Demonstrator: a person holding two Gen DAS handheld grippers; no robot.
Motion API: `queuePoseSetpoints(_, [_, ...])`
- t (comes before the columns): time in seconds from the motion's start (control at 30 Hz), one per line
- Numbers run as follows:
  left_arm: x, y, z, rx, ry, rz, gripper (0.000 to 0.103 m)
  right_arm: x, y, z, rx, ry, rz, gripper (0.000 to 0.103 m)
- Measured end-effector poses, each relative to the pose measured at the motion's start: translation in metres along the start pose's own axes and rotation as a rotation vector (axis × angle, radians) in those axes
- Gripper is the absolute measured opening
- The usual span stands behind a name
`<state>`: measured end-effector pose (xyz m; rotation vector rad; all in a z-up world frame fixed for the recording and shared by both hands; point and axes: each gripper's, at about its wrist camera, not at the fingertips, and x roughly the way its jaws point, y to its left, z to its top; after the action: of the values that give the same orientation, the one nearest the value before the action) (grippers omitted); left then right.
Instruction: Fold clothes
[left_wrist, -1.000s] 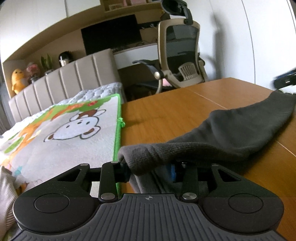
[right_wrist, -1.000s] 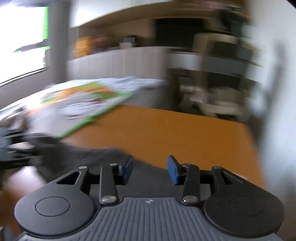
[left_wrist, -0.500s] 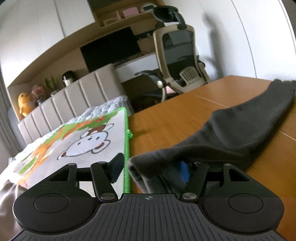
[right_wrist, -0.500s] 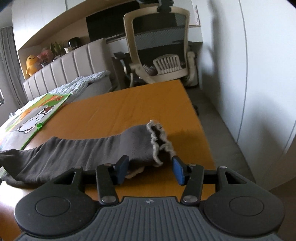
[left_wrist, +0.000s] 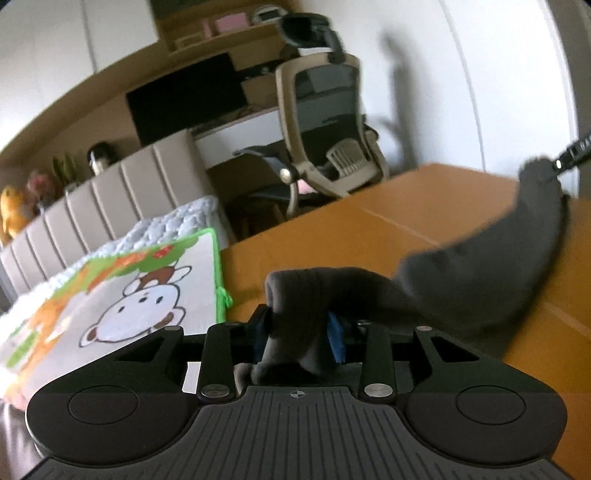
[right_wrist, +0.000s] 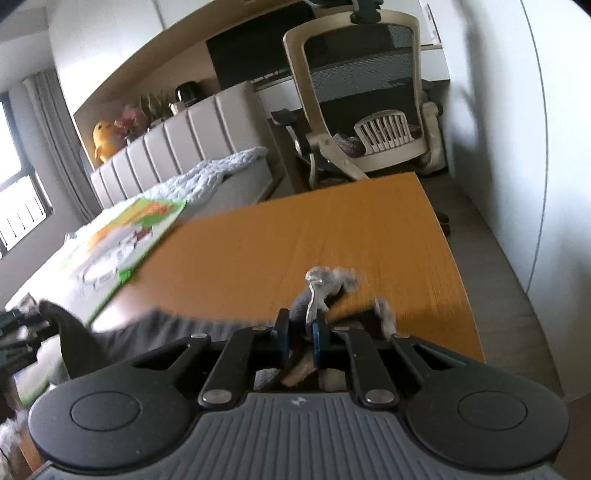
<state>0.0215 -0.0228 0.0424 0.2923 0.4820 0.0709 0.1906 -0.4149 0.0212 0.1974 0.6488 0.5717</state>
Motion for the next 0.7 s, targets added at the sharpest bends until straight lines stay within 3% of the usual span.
queuePoseSetpoints(0.13, [0.05, 0.048, 0.021, -0.235, 0.059, 0.072, 0.041, 0.036, -0.002, 0.055, 0.036, -0.047, -0.007, 0.011])
queuePoseSetpoints(0.2, [0.071, 0.079, 0.019, -0.434, 0.107, 0.098, 0.044, 0.053, -0.003, 0.073, 0.042, -0.068, -0.072, 0.015])
queuePoseSetpoints(0.27, [0.078, 0.098, 0.012, -0.547, 0.119, 0.14, 0.05, 0.065, -0.003, 0.083, 0.047, -0.094, -0.143, 0.023])
queuePoseSetpoints(0.33, [0.072, 0.101, 0.007, -0.567, 0.116, 0.147, 0.074, 0.07, -0.004, 0.085, 0.037, -0.109, -0.18, 0.027])
queuePoseSetpoints(0.4, [0.065, 0.101, 0.003, -0.578, 0.111, 0.138, 0.084, 0.07, -0.005, 0.079, 0.014, -0.107, -0.182, 0.043])
queuePoseSetpoints(0.47, [0.06, 0.093, 0.003, -0.582, 0.115, 0.084, 0.085, 0.072, -0.006, 0.068, -0.011, -0.083, -0.19, 0.048])
queuePoseSetpoints(0.53, [0.057, 0.078, 0.006, -0.565, 0.118, -0.002, 0.095, 0.078, -0.005, 0.058, -0.028, -0.045, -0.178, 0.054])
queuePoseSetpoints(0.6, [0.062, 0.059, 0.008, -0.54, 0.135, -0.088, 0.096, 0.087, -0.002, 0.049, -0.032, -0.011, -0.152, 0.067])
queuePoseSetpoints(0.7, [0.071, 0.035, 0.007, -0.524, 0.172, -0.174, 0.098, 0.104, 0.01, 0.05, -0.024, 0.01, -0.1, 0.079])
